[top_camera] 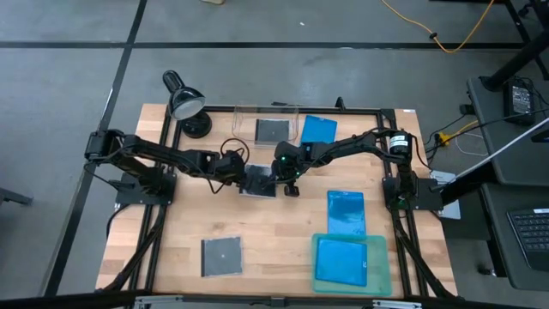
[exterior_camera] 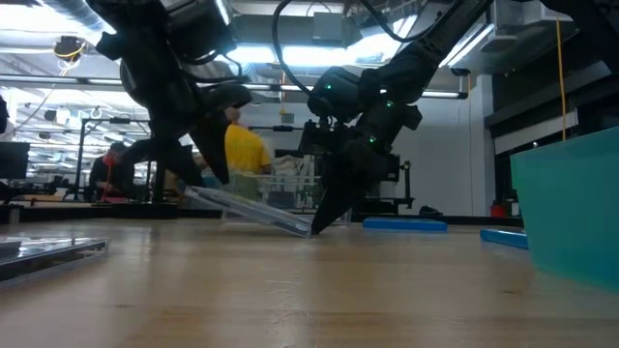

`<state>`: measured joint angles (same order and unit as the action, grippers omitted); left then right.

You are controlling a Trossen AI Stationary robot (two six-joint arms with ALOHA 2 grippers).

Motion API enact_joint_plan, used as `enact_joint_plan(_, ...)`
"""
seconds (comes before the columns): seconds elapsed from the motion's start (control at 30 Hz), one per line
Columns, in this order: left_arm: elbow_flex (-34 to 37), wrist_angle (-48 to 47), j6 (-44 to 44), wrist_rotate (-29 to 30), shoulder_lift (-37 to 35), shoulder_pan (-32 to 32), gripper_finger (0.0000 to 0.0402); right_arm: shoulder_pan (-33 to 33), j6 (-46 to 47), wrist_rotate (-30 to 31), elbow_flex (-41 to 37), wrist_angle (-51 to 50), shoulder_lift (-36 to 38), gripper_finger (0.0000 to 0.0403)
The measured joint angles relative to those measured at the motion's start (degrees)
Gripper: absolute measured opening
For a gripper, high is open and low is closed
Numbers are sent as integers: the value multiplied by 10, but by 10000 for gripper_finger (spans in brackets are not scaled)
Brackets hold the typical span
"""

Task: Pick & place jewel cases by type
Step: Put the top black cd case into the transparent bin

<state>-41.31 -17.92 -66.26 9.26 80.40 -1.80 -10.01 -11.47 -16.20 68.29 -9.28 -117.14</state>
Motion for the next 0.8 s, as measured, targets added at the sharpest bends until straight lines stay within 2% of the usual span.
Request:
enact_joint_plan(0.27, -4, -4, 1, 3, 0, 0, 158, 0, 0, 0, 0, 0, 0, 7)
enact_joint_plan(0.8, -4, 3, -2, -2, -2, 4, 200, 0, -8, -2, 1, -3, 0, 7)
